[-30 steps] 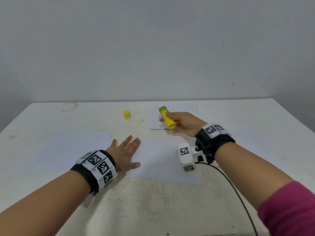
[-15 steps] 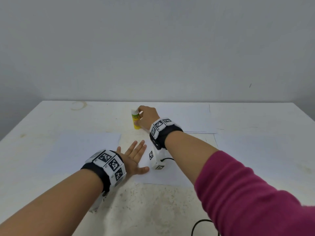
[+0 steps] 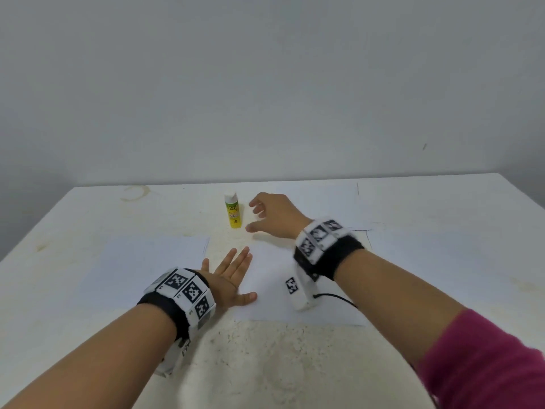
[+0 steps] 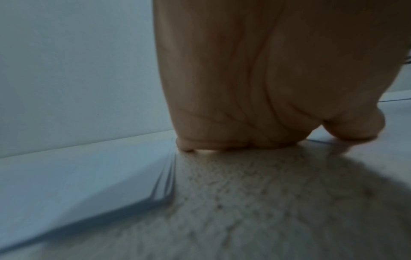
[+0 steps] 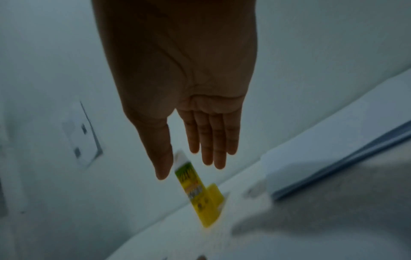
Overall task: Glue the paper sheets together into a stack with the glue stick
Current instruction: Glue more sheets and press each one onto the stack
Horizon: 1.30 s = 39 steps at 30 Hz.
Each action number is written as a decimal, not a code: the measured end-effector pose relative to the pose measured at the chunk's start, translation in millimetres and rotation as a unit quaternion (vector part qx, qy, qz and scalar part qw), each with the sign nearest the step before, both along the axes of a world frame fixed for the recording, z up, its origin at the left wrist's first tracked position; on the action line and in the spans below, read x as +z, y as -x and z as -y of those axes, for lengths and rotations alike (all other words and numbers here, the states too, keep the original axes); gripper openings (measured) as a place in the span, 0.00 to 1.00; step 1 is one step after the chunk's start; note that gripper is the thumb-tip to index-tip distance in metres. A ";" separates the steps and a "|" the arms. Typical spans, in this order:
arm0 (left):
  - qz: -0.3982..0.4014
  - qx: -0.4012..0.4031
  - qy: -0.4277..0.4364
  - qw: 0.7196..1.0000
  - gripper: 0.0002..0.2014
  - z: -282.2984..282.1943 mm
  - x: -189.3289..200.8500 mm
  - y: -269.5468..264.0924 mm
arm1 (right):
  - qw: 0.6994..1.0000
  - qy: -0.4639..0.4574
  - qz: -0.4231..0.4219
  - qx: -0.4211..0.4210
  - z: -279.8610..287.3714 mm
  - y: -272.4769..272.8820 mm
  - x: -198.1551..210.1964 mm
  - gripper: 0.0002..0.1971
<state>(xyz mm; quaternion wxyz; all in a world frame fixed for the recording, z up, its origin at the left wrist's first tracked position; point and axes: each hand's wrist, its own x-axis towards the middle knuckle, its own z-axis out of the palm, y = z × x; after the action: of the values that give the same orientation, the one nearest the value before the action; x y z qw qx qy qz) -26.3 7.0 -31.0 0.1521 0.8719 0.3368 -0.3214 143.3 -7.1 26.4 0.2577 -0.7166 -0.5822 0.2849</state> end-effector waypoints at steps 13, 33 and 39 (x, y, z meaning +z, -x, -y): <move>0.007 -0.026 0.021 0.999 0.64 3.2 18.2 3.3 | 0.900 0.377 0.203 -0.082 176.9 -163.8 -19.5 0.84; 0.070 -0.010 0.027 0.997 0.70 4.6 21.0 1.3 | 0.948 0.130 0.202 -0.210 198.1 -159.5 5.8 0.17; 0.061 -0.025 0.041 0.997 0.80 6.0 19.9 -3.0 | 0.981 0.094 0.105 -0.136 163.4 -68.9 37.2 0.23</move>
<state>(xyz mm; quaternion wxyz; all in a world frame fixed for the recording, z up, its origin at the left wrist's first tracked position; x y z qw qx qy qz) -23.3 1.0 -11.1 0.1995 0.8911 0.2917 -0.2846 212.2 -170.5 63.6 0.1628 -0.8363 -0.4735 0.2236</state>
